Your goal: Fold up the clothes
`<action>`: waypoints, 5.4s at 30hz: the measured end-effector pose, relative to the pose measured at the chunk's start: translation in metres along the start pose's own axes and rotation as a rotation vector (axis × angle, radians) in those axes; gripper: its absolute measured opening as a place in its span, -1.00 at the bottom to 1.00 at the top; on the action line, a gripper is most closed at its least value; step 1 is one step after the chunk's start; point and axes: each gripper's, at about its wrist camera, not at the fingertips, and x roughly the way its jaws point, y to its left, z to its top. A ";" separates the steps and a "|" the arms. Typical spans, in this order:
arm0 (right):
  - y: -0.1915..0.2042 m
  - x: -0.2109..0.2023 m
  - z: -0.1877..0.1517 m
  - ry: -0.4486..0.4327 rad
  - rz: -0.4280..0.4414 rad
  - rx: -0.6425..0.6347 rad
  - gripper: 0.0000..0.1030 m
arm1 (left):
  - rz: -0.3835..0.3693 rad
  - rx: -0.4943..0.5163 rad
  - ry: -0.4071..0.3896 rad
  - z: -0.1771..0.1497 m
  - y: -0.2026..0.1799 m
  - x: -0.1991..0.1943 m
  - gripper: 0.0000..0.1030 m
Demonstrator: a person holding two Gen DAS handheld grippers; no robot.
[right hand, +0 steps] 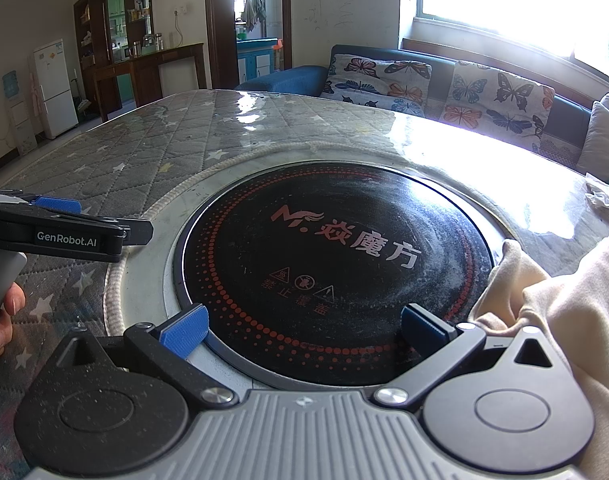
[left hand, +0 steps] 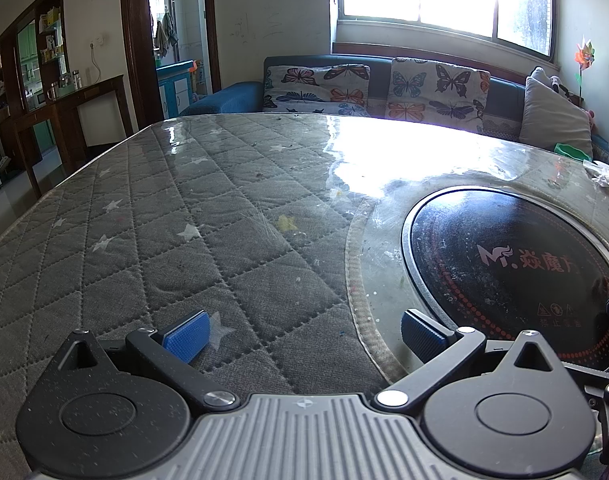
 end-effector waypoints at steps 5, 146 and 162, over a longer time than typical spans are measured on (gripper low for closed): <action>0.000 0.000 0.000 0.001 -0.003 -0.004 1.00 | 0.001 0.001 0.000 0.000 0.000 0.000 1.00; -0.176 -0.172 -0.039 -0.121 -0.379 0.311 0.24 | -0.275 0.326 0.186 0.092 -0.330 -0.035 1.00; -0.175 -0.146 -0.041 -0.055 -0.392 0.261 0.24 | -0.305 0.310 0.308 0.078 -0.320 -0.015 -0.34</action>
